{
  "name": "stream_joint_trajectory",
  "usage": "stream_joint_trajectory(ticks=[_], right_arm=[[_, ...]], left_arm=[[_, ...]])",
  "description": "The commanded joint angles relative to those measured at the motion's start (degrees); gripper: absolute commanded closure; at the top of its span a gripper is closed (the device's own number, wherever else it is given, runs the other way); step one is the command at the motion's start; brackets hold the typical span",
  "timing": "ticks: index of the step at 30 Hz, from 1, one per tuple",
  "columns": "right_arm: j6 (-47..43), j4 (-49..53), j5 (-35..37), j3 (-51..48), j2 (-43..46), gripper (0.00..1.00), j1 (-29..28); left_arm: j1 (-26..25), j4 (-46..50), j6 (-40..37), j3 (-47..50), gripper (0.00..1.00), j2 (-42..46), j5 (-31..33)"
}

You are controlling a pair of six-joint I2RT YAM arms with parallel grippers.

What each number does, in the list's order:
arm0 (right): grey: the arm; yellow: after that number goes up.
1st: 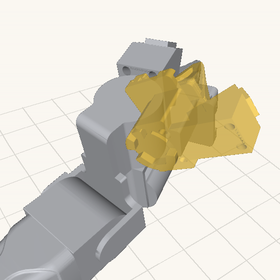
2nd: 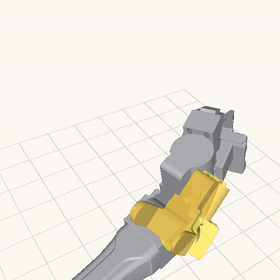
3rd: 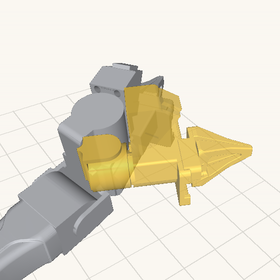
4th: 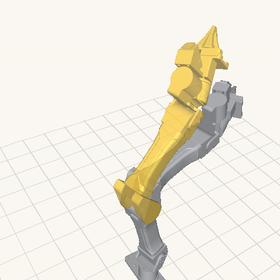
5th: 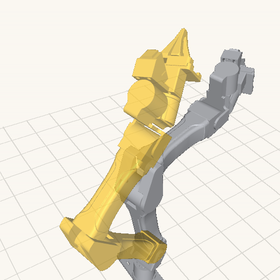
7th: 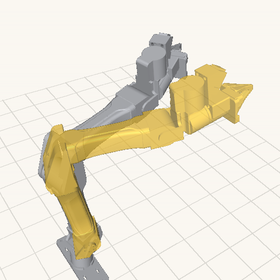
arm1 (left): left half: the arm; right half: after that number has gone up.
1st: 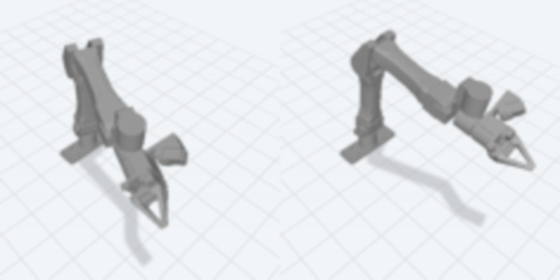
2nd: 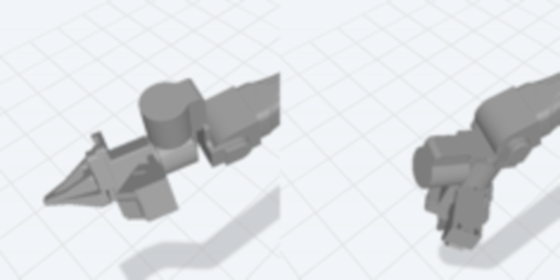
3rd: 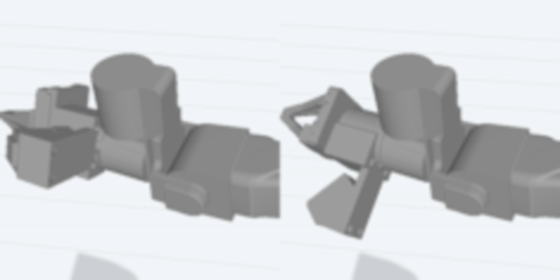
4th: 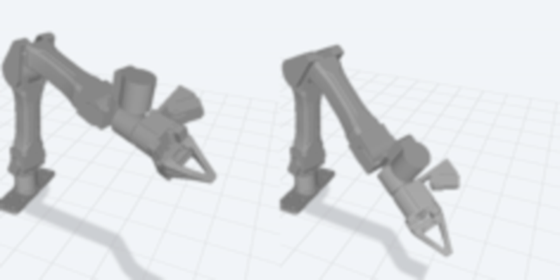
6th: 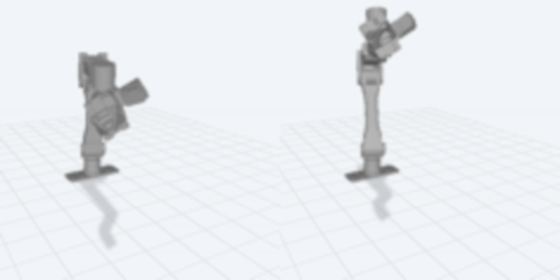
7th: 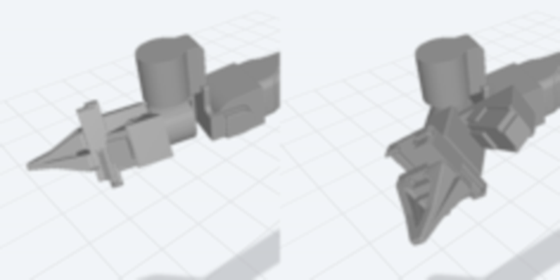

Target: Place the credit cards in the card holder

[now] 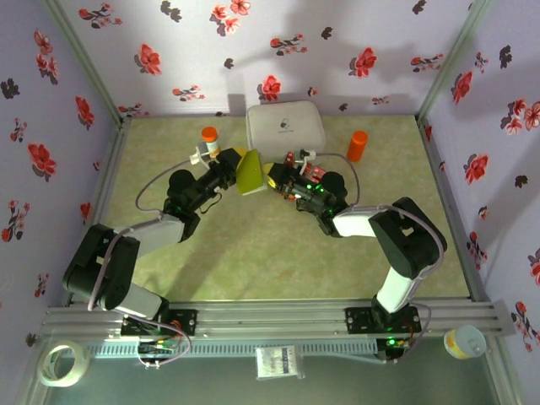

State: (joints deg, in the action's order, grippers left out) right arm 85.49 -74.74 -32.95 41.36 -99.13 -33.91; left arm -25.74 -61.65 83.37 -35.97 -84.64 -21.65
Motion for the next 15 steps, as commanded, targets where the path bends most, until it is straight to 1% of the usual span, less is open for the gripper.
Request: stream_joint_trajectory(ticks=[1,3,6,10,13,15], right_arm=[[-2.76,0.53,-0.83,-2.09,1.24,1.00,-0.36],[-4.16,2.23,-0.56,-3.41,1.78,1.00,-0.37],[-6.36,4.89,0.15,-5.86,2.58,1.00,-0.45],[-7.24,4.31,1.39,-9.46,2.24,1.00,-0.71],[-7.60,2.91,2.96,-12.32,1.60,1.00,-1.35],[-7.81,1.31,4.44,-14.02,0.51,1.00,-2.14]], left_arm=[[2.22,1.01,-2.43,2.59,0.32,3.10,-1.52],[3.32,3.32,-4.18,3.96,0.22,4.65,-1.98],[4.42,8.24,-7.52,5.15,0.11,7.00,-2.92],[4.55,17.46,-13.39,4.80,0.06,9.39,-4.03],[4.05,28.87,-19.04,2.89,0.05,11.17,-4.23],[2.61,37.74,-24.04,0.64,0.05,11.58,-3.66]])
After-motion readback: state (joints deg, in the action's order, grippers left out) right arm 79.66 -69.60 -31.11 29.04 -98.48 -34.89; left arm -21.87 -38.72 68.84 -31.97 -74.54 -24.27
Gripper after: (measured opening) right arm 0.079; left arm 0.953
